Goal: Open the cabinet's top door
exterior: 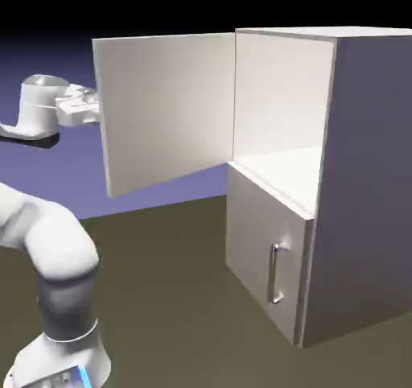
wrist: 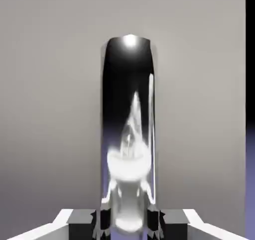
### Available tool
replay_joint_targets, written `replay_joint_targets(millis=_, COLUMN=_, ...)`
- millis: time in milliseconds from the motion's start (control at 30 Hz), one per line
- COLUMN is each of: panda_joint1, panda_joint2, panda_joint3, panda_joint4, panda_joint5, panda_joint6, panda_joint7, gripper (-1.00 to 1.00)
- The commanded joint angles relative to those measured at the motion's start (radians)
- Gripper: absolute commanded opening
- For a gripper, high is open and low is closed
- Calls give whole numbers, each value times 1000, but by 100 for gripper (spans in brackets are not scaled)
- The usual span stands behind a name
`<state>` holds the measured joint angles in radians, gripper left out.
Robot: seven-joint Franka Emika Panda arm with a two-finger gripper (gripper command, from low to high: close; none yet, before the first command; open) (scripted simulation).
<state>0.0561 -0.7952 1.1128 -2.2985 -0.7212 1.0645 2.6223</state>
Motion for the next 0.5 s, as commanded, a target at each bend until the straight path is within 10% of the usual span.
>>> replay_joint_targets(millis=0, panda_joint1=-36, panda_joint2=11, panda_joint3=29, panda_joint4=29, panda_joint5=10, panda_joint6=-22, panda_joint7=4, gripper=-100)
replay_joint_targets(millis=433, panda_joint1=-498, panda_joint2=8, panda_joint3=356, panda_joint4=372, panda_joint5=113, panda_joint6=-230, panda_joint7=-23, gripper=-100)
replay_joint_targets(millis=467, panda_joint1=-498, panda_joint2=8, panda_joint3=356, panda_joint4=372, panda_joint5=113, panda_joint6=-230, panda_joint7=-23, gripper=100)
